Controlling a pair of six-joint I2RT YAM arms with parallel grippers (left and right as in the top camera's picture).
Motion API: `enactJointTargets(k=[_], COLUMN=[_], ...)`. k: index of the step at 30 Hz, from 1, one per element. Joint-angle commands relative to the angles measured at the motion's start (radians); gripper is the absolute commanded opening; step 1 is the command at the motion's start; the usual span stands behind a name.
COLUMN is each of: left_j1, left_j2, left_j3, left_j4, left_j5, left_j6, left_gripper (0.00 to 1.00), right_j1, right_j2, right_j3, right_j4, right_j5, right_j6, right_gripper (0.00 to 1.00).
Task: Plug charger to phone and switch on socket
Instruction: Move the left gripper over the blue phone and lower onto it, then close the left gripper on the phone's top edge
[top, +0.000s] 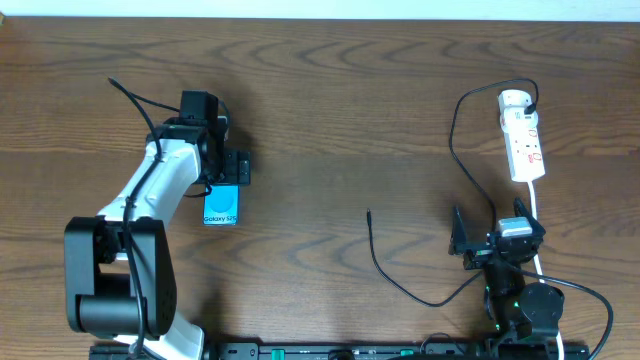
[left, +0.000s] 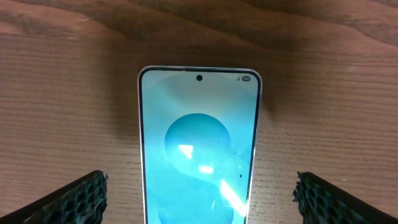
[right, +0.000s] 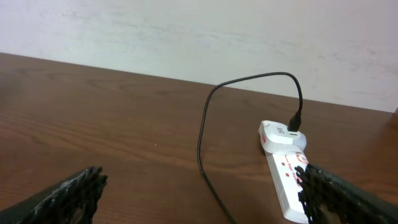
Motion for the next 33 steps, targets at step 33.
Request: enactJointTargets(k=[33], left_j1=[0.002], left_j2=[0.132], left_j3=[-0.018], left_j4=[0.026], left_j5=[-0.005], left_j6=[-0.002], left_gripper=[0.89], right_j1=[0.004], right_j2=[-0.005], right_j3=[-0.001], right_j4=[-0.004], right_j5=[0.003], right_j6=[-0.010], right_gripper=[0.99])
